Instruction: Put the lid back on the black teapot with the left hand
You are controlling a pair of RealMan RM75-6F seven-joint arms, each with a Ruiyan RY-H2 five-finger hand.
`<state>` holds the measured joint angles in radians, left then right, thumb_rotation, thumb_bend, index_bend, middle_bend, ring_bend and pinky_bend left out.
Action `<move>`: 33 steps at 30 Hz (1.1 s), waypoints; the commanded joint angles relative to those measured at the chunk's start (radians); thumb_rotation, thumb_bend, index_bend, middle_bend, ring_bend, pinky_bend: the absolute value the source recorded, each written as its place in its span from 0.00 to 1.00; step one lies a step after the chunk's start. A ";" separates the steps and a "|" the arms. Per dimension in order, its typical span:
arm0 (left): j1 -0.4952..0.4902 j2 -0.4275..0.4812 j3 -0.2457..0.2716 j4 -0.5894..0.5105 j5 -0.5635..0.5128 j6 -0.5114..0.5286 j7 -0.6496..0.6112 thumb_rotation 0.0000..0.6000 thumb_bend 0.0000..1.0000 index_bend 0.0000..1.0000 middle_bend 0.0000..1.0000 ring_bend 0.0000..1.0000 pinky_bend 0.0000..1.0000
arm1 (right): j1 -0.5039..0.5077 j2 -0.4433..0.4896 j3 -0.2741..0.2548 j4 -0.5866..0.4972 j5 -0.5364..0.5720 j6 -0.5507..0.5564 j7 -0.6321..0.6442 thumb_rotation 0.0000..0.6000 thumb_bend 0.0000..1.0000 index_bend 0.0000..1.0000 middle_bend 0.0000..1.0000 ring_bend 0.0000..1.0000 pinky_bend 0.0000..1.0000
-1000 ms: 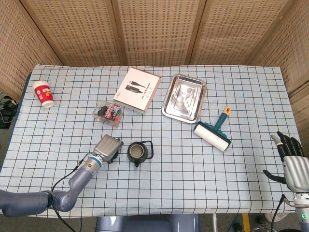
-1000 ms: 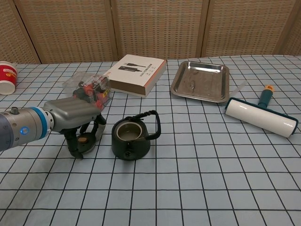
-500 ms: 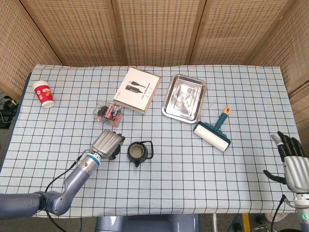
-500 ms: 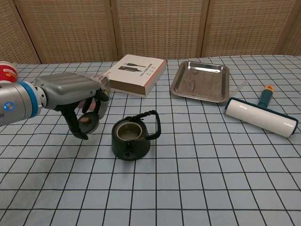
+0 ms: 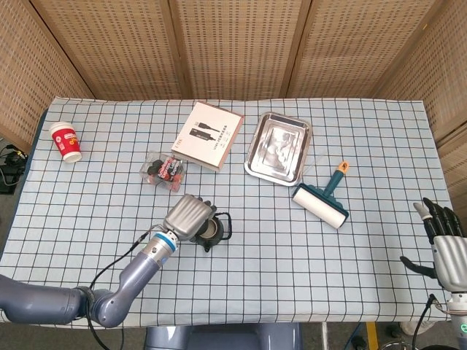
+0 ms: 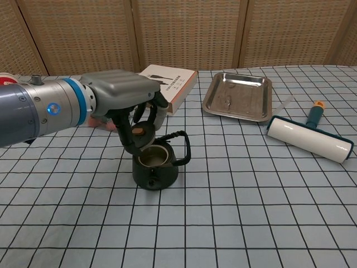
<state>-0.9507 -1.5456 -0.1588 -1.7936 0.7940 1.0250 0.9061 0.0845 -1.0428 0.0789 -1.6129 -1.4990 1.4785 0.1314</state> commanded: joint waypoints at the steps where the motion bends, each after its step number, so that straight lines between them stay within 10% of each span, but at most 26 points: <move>1: -0.034 -0.032 0.001 0.010 -0.066 0.020 0.045 1.00 0.00 0.47 0.46 0.47 0.55 | 0.000 0.002 0.001 0.002 0.001 -0.001 0.006 1.00 0.00 0.00 0.00 0.00 0.00; 8: -0.058 -0.055 0.010 0.025 -0.108 0.034 0.065 1.00 0.00 0.42 0.41 0.45 0.53 | -0.001 0.005 0.003 0.005 0.003 0.000 0.019 1.00 0.00 0.00 0.00 0.00 0.00; 14: -0.070 -0.050 0.012 0.017 -0.130 0.026 0.055 1.00 0.00 0.14 0.12 0.17 0.31 | 0.000 0.005 0.003 0.007 0.006 -0.005 0.022 1.00 0.00 0.00 0.00 0.00 0.00; 23: -0.057 -0.015 0.015 -0.020 -0.048 0.058 -0.003 1.00 0.02 0.09 0.06 0.08 0.22 | 0.000 0.004 0.002 0.004 0.002 -0.003 0.017 1.00 0.00 0.00 0.00 0.00 0.00; 29: -0.012 0.063 0.046 -0.098 0.056 0.038 -0.114 1.00 0.95 0.21 0.11 0.13 0.29 | -0.001 0.004 0.000 0.000 -0.003 0.000 0.013 1.00 0.00 0.00 0.00 0.00 0.00; 33: 0.009 0.122 0.087 -0.134 0.096 -0.031 -0.195 1.00 1.00 0.22 0.11 0.14 0.31 | -0.002 0.005 0.000 -0.004 -0.006 0.003 0.011 1.00 0.00 0.00 0.00 0.00 0.00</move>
<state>-0.9598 -1.4596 -0.0991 -1.9013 0.8603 1.0307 0.7497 0.0830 -1.0375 0.0788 -1.6168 -1.5051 1.4818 0.1421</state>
